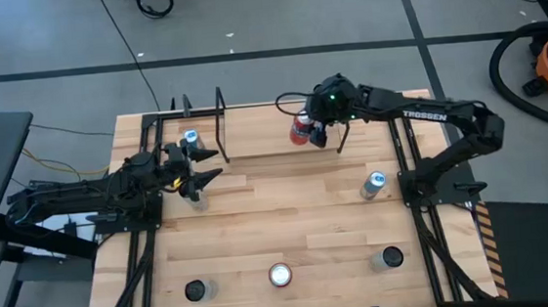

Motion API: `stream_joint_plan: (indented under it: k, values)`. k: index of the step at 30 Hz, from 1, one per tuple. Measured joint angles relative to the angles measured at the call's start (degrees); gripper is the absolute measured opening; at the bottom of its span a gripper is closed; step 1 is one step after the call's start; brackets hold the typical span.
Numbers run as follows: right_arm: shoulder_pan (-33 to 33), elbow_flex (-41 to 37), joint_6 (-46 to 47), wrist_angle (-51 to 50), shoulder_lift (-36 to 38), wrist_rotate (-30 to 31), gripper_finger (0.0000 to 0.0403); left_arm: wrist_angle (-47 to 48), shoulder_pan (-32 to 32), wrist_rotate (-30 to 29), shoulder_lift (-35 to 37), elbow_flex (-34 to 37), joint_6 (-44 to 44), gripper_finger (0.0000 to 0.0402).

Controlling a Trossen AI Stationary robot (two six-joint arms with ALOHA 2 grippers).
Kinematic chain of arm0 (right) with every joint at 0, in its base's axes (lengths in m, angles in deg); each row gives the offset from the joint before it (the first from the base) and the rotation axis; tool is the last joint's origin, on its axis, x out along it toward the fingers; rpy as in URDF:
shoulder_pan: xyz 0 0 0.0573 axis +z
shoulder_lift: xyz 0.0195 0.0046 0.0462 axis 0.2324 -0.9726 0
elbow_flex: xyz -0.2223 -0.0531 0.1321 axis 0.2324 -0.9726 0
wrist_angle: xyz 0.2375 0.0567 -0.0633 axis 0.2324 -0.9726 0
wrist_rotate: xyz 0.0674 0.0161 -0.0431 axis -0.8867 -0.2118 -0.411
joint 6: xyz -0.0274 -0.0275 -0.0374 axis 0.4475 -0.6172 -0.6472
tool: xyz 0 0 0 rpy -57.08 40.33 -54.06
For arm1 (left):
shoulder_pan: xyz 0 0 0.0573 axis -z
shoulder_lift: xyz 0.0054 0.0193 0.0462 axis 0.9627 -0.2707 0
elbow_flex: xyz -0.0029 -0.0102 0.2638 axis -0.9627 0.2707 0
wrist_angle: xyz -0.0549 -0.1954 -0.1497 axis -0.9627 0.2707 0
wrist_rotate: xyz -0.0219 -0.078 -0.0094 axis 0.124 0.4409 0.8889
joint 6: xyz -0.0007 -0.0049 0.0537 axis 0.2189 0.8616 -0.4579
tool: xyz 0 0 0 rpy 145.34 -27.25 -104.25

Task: Place canned beverage on shelf
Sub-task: Put the top red soda can on the shelf

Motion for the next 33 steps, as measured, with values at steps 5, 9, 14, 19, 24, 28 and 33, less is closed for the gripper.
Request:
stream_joint_plan:
  k: [5,9,14,19,24,28,33]
  values:
    - [0.1,0.0,-3.3,0.4,-2.7,-0.5,0.0307,0.0,0.0,0.0,0.0,0.0,0.0,0.0298]
    - [0.3,0.0,-6.0,1.3,-4.7,-2.7,0.0307,0.0,0.0,0.0,0.0,0.0,0.0,0.0298]
    - [0.3,0.0,-7.7,3.2,-7.1,-2.7,0.0307,0.0,0.0,0.0,0.0,0.0,0.0,0.0298]
    - [0.1,0.0,-10.1,4.9,-8.7,-2.1,0.0307,0.0,0.0,0.0,0.0,0.0,0.0,0.0298]
    - [-0.5,0.0,-10.5,5.4,-9.1,-1.2,0.0307,0.0,0.0,0.0,0.0,0.0,0.0,0.0298]
    - [-1.4,0.0,-11.8,5.4,-9.4,-1.1,0.0317,0.1,0.0,0.0,0.0,0.0,0.0,0.0298]
    - [-2.1,0.0,-12.2,5.4,-9.4,-1.4,0.0334,0.1,0.0,0.0,0.0,0.0,0.0,0.0298]
